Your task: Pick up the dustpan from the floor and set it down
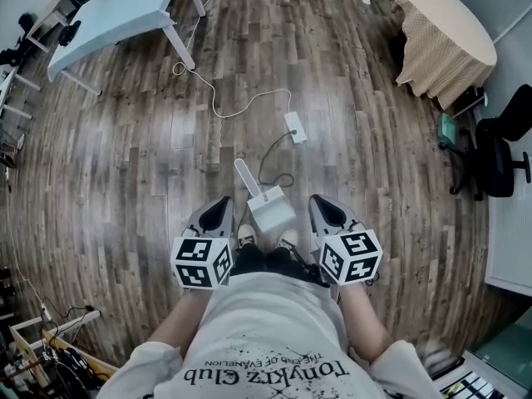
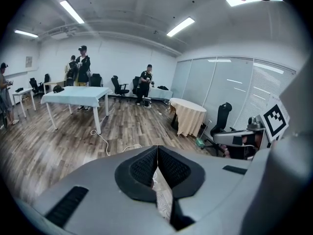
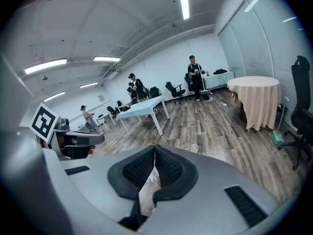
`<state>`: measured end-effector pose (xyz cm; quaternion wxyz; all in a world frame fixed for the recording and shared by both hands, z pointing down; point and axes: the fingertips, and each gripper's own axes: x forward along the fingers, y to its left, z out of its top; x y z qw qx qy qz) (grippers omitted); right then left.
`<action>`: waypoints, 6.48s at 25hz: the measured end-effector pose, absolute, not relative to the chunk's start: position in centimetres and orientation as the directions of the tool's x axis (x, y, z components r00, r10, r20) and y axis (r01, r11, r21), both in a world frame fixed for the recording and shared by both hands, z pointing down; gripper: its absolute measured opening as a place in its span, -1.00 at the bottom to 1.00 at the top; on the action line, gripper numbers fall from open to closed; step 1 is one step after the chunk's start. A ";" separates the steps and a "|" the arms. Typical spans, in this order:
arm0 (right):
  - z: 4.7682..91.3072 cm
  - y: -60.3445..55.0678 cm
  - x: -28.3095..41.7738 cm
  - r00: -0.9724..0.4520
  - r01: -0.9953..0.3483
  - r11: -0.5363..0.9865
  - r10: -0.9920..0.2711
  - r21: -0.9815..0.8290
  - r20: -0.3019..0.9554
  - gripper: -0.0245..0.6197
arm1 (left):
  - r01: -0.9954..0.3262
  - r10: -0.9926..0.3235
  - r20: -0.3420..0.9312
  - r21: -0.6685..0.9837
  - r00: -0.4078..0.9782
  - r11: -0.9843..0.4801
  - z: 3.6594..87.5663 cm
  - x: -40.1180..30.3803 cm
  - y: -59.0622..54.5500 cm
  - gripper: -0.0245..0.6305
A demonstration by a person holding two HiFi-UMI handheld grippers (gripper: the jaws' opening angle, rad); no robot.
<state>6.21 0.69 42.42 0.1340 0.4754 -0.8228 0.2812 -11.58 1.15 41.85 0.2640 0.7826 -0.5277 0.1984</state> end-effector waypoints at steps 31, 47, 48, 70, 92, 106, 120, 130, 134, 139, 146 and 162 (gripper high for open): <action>47.2 -4.0 1.9 -0.482 -0.872 0.304 -0.669 -0.384 0.565 -0.84 | -0.738 -0.499 0.698 0.063 0.514 -0.672 49.2 -10.4 -6.7 -0.85; 51.4 -2.5 1.5 -0.489 -0.862 0.239 -0.626 -0.448 0.607 -0.84 | -0.858 -0.403 0.787 0.292 0.467 -0.423 58.6 -10.6 -7.2 -0.23; 51.7 -2.4 1.6 -0.490 -0.861 0.237 -0.623 -0.451 0.609 -0.84 | -0.864 -0.408 0.786 0.302 0.465 -0.402 59.0 -10.6 -7.4 -0.21; 54.0 -1.5 2.4 -0.477 -0.868 0.201 -0.593 -0.454 0.649 -0.84 | -0.876 -0.418 0.772 0.450 0.479 -0.173 63.2 -9.1 -10.1 -0.21; 53.4 -2.1 2.6 -0.497 -0.857 0.226 -0.600 -0.463 0.627 -0.84 | -0.815 -0.340 0.748 0.566 0.570 -0.122 61.1 -6.5 -7.7 -0.45; 51.8 -2.6 2.5 -0.502 -0.855 0.249 -0.619 -0.455 0.604 -0.84 | -0.804 -0.319 0.741 0.508 0.590 -0.308 58.0 -5.6 -7.1 -0.50; 48.5 -2.9 3.0 -0.482 -0.866 0.261 -0.662 -0.426 0.574 -0.84 | -0.726 -0.299 0.678 0.524 0.672 -0.445 51.7 -4.7 -5.7 -0.50; 46.8 -1.8 3.3 -0.459 -0.877 0.254 -0.691 -0.407 0.559 -0.84 | -0.650 -0.252 0.633 0.537 0.732 -0.538 47.8 -4.6 -1.9 -0.49; 45.8 -1.4 4.0 -0.441 -0.886 0.247 -0.709 -0.392 0.551 -0.84 | -0.631 -0.244 0.621 0.537 0.745 -0.560 46.1 -4.8 -0.4 -0.49; 44.5 -1.2 4.4 -0.423 -0.896 0.246 -0.728 -0.370 0.540 -0.84 | -0.619 -0.246 0.609 0.534 0.754 -0.576 44.6 -5.1 0.7 -0.49; 43.6 -0.9 3.5 -0.421 -0.898 0.257 -0.738 -0.358 0.527 -0.84 | -0.612 -0.260 0.594 0.527 0.762 -0.589 43.2 -5.7 1.1 -0.49; 42.6 -0.9 3.0 -0.412 -0.900 0.254 -0.760 -0.354 0.503 -0.84 | -0.624 -0.288 0.584 0.525 0.759 -0.579 42.0 -7.0 0.7 -0.49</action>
